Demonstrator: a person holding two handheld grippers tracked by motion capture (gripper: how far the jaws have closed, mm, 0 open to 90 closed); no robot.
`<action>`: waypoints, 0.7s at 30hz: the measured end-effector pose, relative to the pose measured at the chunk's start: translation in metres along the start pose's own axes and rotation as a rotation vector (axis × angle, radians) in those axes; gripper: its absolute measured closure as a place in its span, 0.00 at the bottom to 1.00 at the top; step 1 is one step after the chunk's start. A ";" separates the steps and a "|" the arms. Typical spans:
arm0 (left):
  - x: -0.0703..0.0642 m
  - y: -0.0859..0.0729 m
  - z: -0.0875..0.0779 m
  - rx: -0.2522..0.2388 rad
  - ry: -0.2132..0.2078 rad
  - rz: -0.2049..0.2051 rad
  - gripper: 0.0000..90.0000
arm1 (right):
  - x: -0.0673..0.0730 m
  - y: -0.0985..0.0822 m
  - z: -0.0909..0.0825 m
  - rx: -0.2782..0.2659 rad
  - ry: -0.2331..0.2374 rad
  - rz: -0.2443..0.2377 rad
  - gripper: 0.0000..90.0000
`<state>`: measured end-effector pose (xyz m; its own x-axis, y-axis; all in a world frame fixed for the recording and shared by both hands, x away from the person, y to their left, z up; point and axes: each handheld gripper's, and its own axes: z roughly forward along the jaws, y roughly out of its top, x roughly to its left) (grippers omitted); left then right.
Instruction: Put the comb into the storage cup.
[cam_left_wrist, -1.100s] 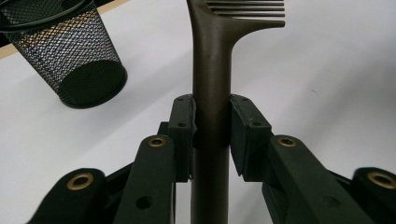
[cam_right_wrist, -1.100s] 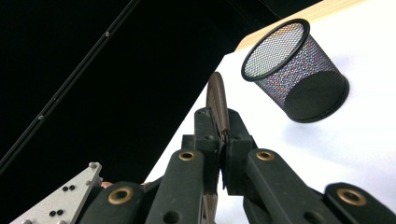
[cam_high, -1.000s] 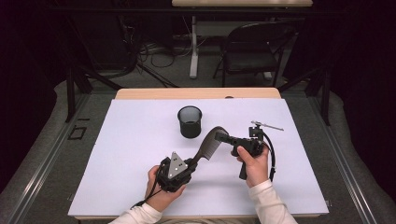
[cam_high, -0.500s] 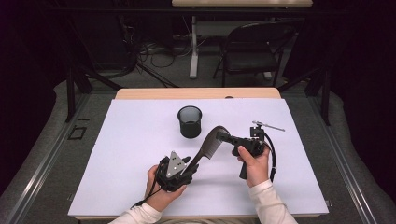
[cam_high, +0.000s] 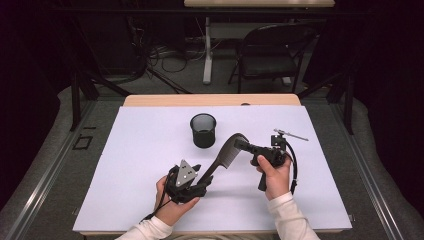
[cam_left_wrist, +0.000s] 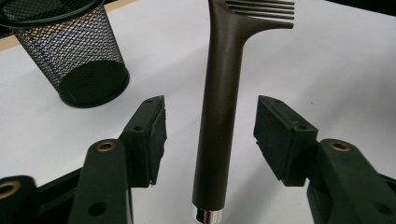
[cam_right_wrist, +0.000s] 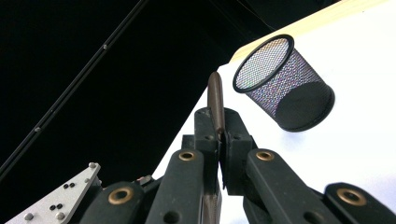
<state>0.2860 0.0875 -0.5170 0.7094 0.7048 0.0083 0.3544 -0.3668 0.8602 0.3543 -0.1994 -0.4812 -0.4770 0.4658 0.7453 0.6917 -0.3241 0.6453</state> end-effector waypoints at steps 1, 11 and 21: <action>0.001 0.000 0.000 0.001 -0.002 -0.006 0.46 | 0.000 0.000 0.000 -0.003 0.001 0.003 0.97; 0.007 0.004 -0.001 0.009 -0.010 -0.053 0.34 | -0.002 0.003 -0.004 -0.016 -0.005 0.000 0.97; 0.014 0.007 -0.004 0.006 -0.006 -0.079 0.19 | -0.003 0.005 -0.008 -0.027 -0.007 0.005 0.97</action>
<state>0.2957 0.0968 -0.5083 0.6828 0.7279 -0.0630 0.4131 -0.3135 0.8550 0.3548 -0.2089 -0.4791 -0.4697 0.4699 0.7474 0.6790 -0.3488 0.6460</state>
